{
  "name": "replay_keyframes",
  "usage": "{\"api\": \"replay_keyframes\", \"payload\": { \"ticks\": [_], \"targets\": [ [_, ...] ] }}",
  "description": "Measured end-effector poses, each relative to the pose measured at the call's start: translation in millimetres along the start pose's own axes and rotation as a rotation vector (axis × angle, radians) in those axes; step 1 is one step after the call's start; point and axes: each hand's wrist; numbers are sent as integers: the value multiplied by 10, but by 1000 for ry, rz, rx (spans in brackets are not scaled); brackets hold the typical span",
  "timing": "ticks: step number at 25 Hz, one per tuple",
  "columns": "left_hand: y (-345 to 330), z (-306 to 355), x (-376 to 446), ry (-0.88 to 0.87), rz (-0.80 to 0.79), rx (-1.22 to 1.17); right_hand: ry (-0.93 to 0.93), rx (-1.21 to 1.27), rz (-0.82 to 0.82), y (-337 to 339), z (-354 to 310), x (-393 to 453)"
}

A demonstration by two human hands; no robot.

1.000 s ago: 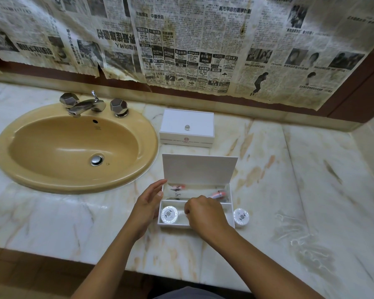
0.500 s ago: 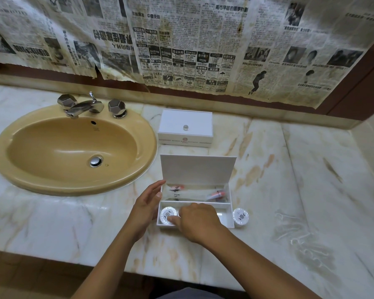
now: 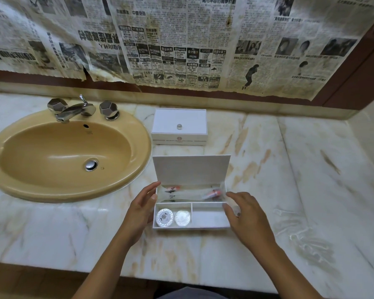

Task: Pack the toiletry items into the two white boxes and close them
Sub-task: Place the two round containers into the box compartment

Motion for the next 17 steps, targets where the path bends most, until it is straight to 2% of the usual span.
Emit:
{"api": "replay_keyframes", "payload": {
  "ticks": [3,8,12,17],
  "targets": [
    [3,-10,12,4,-1,7,-92,-38,-52,19,144,-25],
    [-23,10,14,20,13,9,-110,7,-53,20,194,-10],
    [-1,-17,29,13,13,20,-131,-58,-128,-28,291,-64],
    [-2,-9,15,24,3,9,-126,-65,-133,-57,307,-66]
  ]
}}
Point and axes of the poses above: each hand's wrist, its own x-axis towards the middle knuckle, its own y-axis out of the back of the hand, z = x × y, and after that the axes turned 10 degrees about z, right-handed
